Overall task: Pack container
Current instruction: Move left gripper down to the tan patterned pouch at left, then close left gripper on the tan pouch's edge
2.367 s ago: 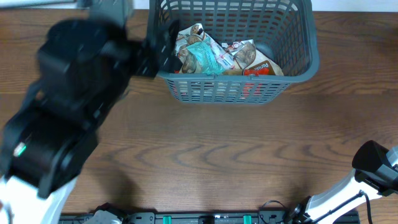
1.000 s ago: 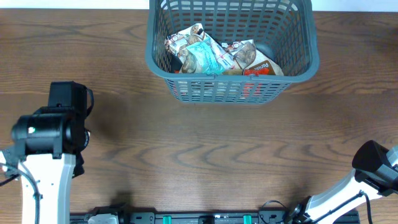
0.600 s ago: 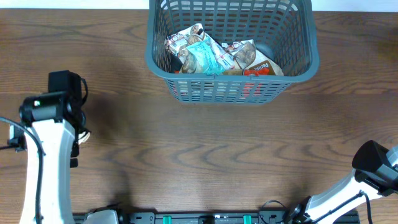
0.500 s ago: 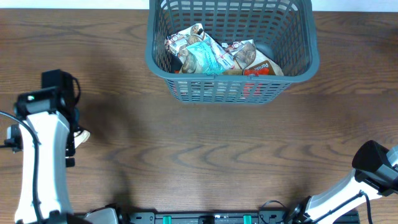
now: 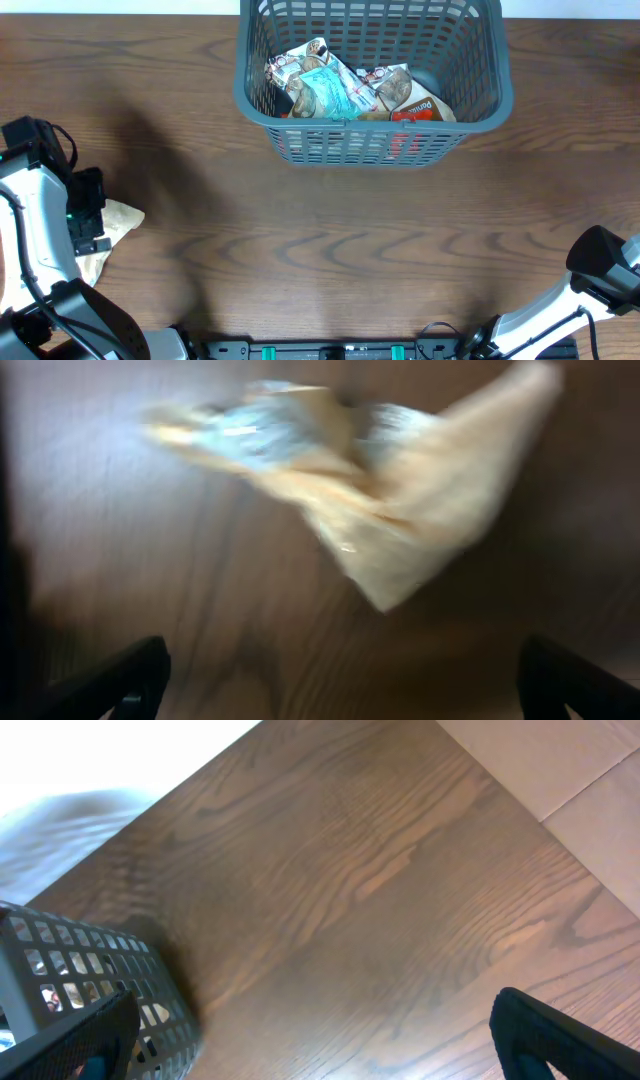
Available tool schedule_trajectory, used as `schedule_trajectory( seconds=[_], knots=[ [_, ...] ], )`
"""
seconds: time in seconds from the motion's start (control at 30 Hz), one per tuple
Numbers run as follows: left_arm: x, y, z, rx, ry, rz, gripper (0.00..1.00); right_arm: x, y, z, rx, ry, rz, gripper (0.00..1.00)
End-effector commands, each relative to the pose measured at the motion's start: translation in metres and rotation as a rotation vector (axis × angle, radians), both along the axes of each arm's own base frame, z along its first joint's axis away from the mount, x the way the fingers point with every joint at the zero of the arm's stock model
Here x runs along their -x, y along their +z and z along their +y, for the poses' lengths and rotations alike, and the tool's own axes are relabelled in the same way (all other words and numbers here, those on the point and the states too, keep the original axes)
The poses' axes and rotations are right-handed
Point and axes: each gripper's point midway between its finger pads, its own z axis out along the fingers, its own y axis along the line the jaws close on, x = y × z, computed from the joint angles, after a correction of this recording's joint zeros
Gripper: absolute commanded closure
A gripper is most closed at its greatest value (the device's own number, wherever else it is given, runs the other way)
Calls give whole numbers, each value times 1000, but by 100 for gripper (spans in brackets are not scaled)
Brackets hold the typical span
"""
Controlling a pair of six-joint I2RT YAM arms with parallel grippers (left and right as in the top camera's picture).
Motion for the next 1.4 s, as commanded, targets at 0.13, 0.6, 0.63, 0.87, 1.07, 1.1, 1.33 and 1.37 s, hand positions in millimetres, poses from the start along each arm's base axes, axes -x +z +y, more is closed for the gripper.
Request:
schedule_trajectory(
  seconds=[0.13,0.6,0.63,0.87,1.07,1.1,1.33,1.37],
  knots=[
    [-22,2,8,-68,-588,-15,1,0,-3,0,-16,-11,2,1],
    [15,9,41,-192,-978,329,1,0,-3,0,-16,-11,2,1],
    [18,11,46,-213,-971,358,2,0,-3,0,-16,-11,2,1],
    [17,12,61,-243,-952,350,1,0,-3,0,-16,-11,2,1],
    [-11,2,35,-157,-1141,125,1,0,-3,0,-16,-11,2,1],
    [-15,1,33,-154,-1166,102,1,0,-3,0,-16,-11,2,1],
    [-34,-8,34,-175,-1237,46,1,0,-3,0,-16,-11,2,1],
    [-35,-11,34,-165,-1238,49,1,0,-3,0,-16,-11,2,1]
  ],
)
